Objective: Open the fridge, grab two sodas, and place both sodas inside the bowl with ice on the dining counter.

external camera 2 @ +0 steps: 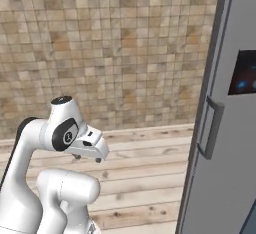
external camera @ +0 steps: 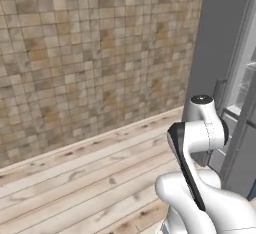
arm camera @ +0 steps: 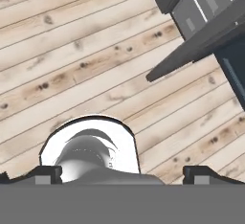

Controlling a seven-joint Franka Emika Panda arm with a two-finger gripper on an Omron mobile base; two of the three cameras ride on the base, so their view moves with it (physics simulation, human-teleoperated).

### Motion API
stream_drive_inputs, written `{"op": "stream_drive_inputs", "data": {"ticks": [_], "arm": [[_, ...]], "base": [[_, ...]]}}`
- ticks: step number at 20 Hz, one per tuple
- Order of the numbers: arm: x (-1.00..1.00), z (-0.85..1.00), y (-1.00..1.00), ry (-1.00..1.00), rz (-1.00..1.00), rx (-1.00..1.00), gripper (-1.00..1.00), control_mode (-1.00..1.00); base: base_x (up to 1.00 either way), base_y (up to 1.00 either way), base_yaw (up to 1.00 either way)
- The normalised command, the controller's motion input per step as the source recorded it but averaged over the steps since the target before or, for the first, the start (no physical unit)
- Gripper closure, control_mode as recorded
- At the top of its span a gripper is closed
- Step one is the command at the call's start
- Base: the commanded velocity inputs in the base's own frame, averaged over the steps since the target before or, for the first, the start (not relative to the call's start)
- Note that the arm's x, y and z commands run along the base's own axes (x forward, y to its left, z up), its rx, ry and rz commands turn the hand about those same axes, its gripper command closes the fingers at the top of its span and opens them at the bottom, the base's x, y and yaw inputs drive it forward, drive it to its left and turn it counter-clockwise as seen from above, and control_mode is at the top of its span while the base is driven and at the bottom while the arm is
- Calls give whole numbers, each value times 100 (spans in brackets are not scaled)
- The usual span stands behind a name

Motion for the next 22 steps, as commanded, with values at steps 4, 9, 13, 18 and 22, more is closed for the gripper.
{"op": "stream_drive_inputs", "data": {"ticks": [4,9,13,18,22], "arm": [[0,0,0,0,0,0,-100,100],[0,0,0,0,0,0,-100,100],[0,0,0,0,0,0,-100,100],[0,0,0,0,0,0,-100,100],[0,0,0,0,0,0,-100,100]], "base": [[75,40,-31],[60,34,-35],[47,23,-41],[42,18,-43],[45,18,-43]]}}
